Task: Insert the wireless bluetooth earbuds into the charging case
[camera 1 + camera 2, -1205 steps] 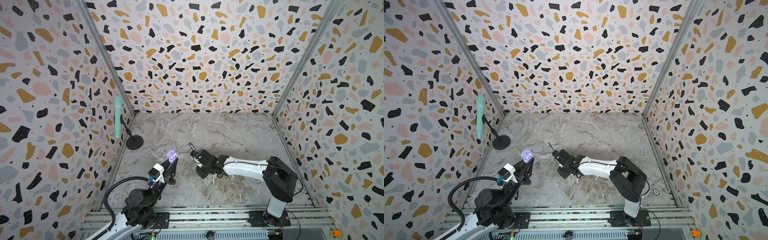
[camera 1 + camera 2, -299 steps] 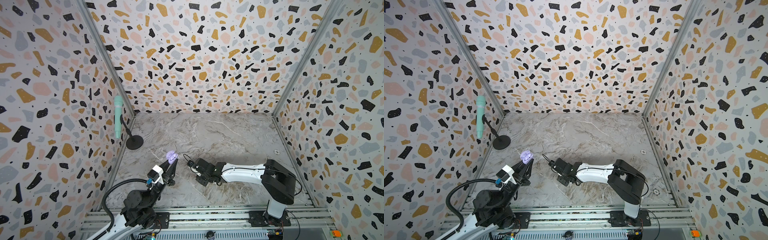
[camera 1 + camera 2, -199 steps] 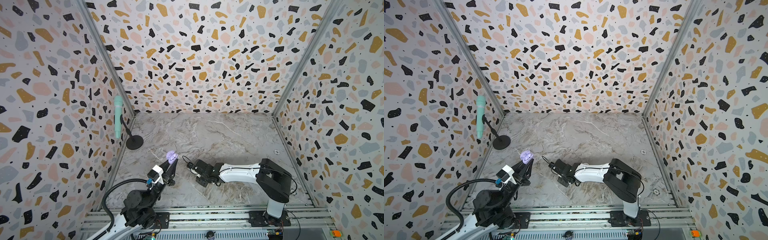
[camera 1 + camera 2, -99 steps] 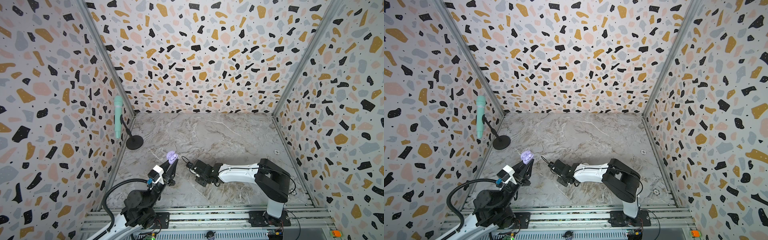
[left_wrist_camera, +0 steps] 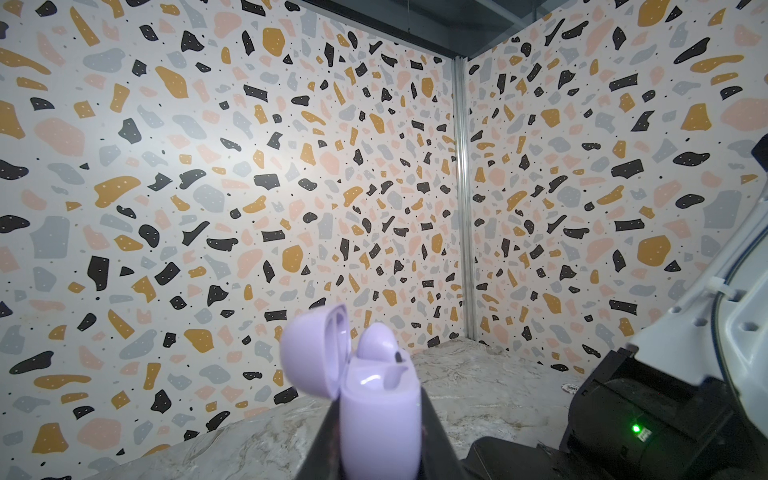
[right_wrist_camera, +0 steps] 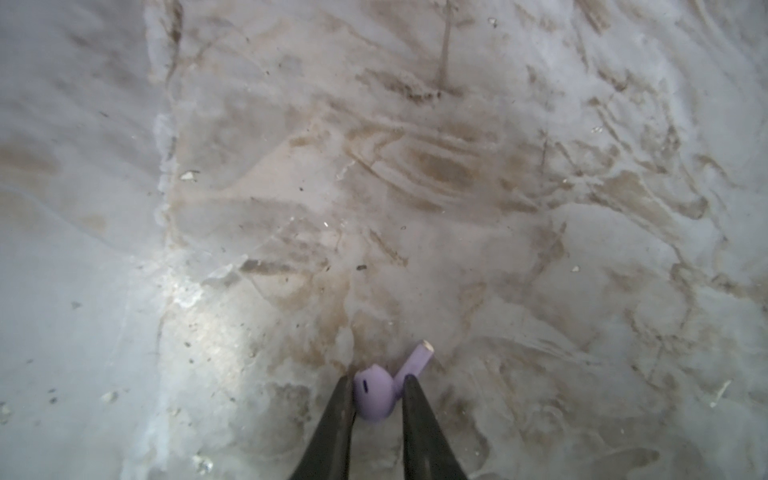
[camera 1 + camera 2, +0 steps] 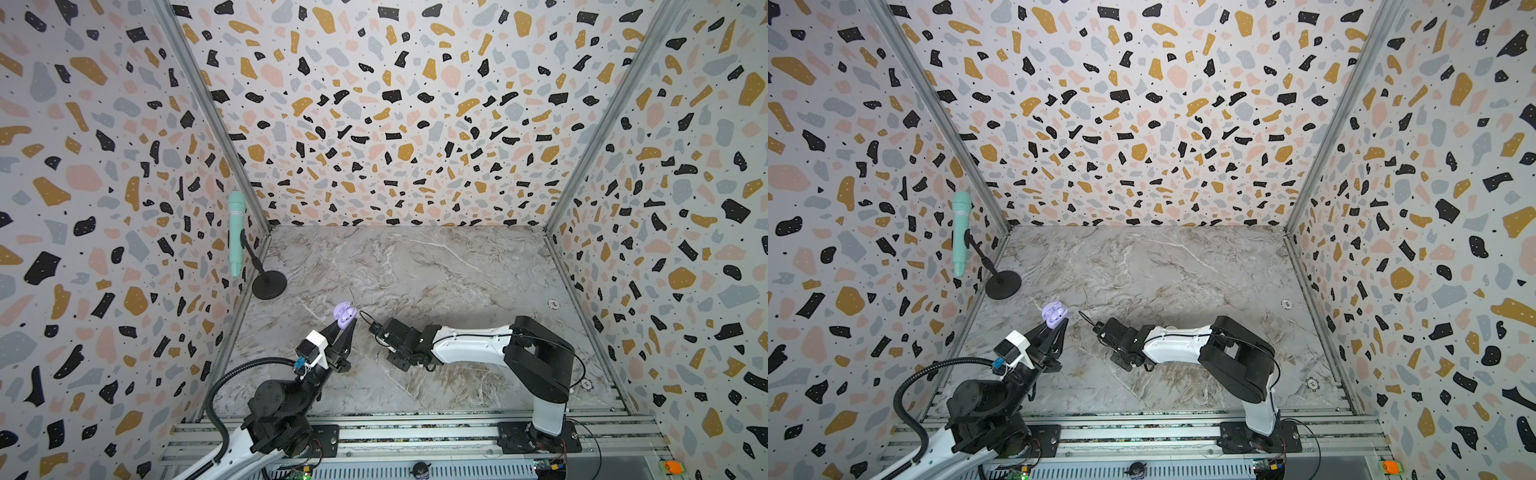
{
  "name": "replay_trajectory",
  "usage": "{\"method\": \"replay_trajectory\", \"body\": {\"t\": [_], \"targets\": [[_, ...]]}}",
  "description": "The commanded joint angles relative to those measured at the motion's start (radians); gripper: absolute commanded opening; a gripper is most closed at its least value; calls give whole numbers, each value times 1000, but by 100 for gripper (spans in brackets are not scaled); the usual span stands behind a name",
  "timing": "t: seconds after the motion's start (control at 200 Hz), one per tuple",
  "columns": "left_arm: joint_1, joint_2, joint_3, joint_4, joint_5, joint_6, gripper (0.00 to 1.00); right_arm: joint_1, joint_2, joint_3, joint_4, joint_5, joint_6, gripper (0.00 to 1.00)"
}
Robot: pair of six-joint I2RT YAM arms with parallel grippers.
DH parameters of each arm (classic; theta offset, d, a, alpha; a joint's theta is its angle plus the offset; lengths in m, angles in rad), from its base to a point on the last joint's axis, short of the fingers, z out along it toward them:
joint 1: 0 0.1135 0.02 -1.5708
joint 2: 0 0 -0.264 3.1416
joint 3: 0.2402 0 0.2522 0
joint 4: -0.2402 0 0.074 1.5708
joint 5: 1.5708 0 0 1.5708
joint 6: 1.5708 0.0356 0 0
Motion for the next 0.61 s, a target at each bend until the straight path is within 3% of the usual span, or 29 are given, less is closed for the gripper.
{"method": "replay_trajectory", "body": {"t": [0.0, 0.215, 0.601], "targets": [[-3, -9, -6, 30, 8, 10, 0, -1, 21, 12, -102, -19, 12, 22], [-5, -11, -6, 27, 9, 13, 0, -6, -18, 26, -122, -57, 36, 21], [-5, -13, -6, 26, 7, 13, 0, -100, -116, 6, -127, -253, 121, 21]]}}
